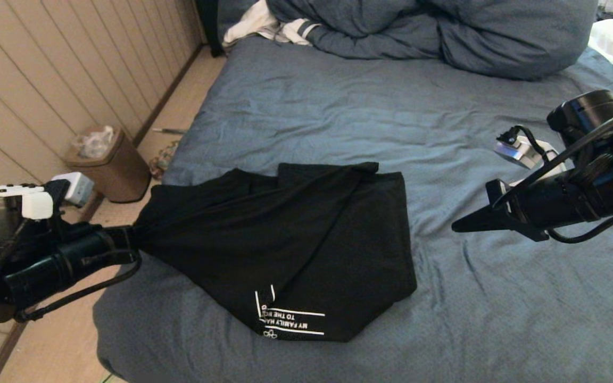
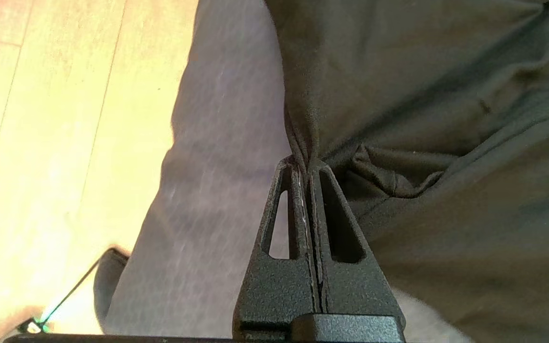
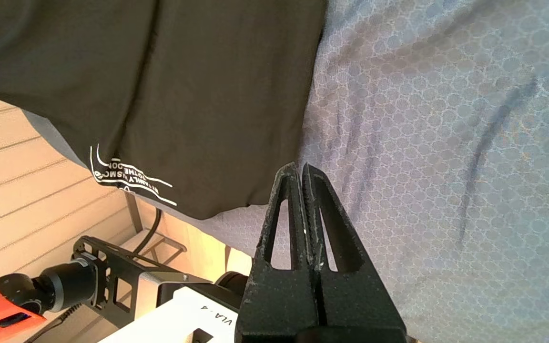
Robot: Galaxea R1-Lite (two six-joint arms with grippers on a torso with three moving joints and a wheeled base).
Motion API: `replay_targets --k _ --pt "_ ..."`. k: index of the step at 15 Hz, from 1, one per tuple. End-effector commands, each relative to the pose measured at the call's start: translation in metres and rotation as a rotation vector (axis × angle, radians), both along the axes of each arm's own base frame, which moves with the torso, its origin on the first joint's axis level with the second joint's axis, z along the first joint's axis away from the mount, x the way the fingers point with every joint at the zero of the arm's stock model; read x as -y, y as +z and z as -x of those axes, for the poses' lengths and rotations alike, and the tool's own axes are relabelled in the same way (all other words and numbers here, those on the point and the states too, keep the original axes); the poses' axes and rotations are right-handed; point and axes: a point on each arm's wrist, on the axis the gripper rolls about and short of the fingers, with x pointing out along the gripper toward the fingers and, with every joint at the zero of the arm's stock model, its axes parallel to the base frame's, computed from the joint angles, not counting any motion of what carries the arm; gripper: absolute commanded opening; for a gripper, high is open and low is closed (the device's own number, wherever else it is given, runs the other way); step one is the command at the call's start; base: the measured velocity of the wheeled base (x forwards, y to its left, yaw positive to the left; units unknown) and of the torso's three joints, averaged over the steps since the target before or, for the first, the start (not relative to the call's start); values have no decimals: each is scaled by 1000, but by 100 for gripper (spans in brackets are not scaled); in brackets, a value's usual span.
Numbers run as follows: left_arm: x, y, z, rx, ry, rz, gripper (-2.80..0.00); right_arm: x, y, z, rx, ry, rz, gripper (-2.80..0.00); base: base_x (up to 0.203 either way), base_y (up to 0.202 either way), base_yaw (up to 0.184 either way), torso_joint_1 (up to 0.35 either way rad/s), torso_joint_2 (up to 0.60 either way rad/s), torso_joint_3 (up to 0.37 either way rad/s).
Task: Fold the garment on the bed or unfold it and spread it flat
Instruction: Unford the black T-shirt
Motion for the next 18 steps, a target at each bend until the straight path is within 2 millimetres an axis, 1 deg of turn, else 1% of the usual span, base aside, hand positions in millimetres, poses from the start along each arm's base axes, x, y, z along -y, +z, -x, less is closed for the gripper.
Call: replay_targets --k 1,4,6,9,13,16,17,18 --pt "-7 -10 3 -19 24 -1 -280 -1 -1 0 -6 3 -2 -280 0 0 0 0 0 0" --pt "-22 -15 5 -42 37 17 -280 -1 -1 0 -7 3 -2 -280 0 0 0 0 0 0" --pt "-29 -21 10 -67 56 21 -280 -1 -1 0 -7 3 -2 -280 0 0 0 0 0 0" --pt "-32 -30 14 -91 27 19 -280 -4 -2 0 -10 15 -2 -280 0 0 0 0 0 0" --pt "-31 -29 12 -89 1 24 -280 -4 -2 0 -10 15 -2 -280 0 0 0 0 0 0" --pt "-30 -20 16 -45 -19 30 -280 -4 -1 0 -9 15 -2 -280 0 0 0 0 0 0" --pt "-31 -12 17 -6 -25 32 -280 -4 -1 0 -9 15 -2 -280 0 0 0 0 0 0" --pt "-36 1 17 50 -14 34 -280 -4 -2 0 -10 14 -1 -280 0 0 0 0 0 0"
